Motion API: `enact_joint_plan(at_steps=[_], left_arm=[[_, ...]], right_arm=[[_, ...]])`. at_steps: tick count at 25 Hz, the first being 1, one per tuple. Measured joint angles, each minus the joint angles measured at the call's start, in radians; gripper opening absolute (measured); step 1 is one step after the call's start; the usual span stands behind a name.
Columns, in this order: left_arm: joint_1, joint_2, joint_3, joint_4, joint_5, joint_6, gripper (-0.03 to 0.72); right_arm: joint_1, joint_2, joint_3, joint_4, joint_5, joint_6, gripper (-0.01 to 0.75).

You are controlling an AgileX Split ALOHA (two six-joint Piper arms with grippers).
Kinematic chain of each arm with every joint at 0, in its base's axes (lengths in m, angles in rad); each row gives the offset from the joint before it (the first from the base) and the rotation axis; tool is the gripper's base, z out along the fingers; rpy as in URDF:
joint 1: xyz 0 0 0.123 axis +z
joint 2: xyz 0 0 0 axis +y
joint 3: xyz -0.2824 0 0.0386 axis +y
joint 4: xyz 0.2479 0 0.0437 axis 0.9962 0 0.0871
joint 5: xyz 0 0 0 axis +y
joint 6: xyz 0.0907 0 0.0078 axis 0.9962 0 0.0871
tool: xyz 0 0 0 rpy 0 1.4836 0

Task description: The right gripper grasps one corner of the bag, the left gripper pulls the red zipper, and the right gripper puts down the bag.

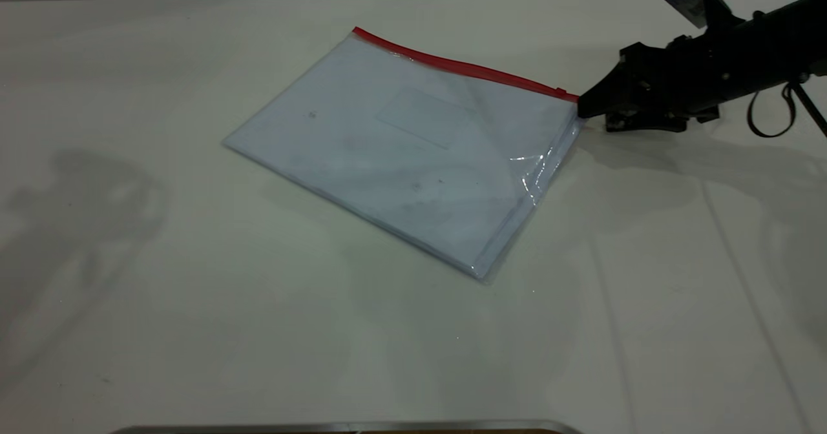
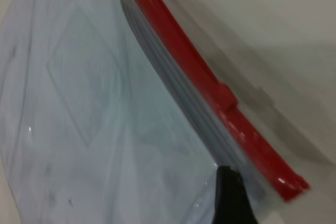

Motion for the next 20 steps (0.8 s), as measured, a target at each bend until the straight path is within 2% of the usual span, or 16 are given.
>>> enact_joint_plan(at_steps=[9,11,14,17,18,20], left_arm=[[0.0,0.0,-0.002,0.0,-0.007,0.001,0.552],[0.0,0.0,-0.002,-0.001,-0.008,0.001,0.552],[0.0,0.0,-0.002,-0.001,-0.008,0.001,0.552],[0.0,0.0,-0.002,-0.001,-0.01,0.001,0.552],[0.0,0.0,-0.002,-0.001,-0.011,0.001,0.552],[0.0,0.0,-0.002,-0.001,-0.013,0.001,0.552]], right_arm=[[0.071,0.024,-0.02,0.1,0.02,-0.031,0.522],[0.08,0.027,-0.02,0.128,0.02,-0.045,0.503],[0.081,0.027,-0.02,0.152,0.03,-0.072,0.364],[0.083,0.027,-0.02,0.164,0.073,-0.082,0.111],[0.086,0.027,-0.02,0.171,0.101,-0.088,0.059],[0.1,0.027,-0.038,0.168,0.146,-0.104,0.033]])
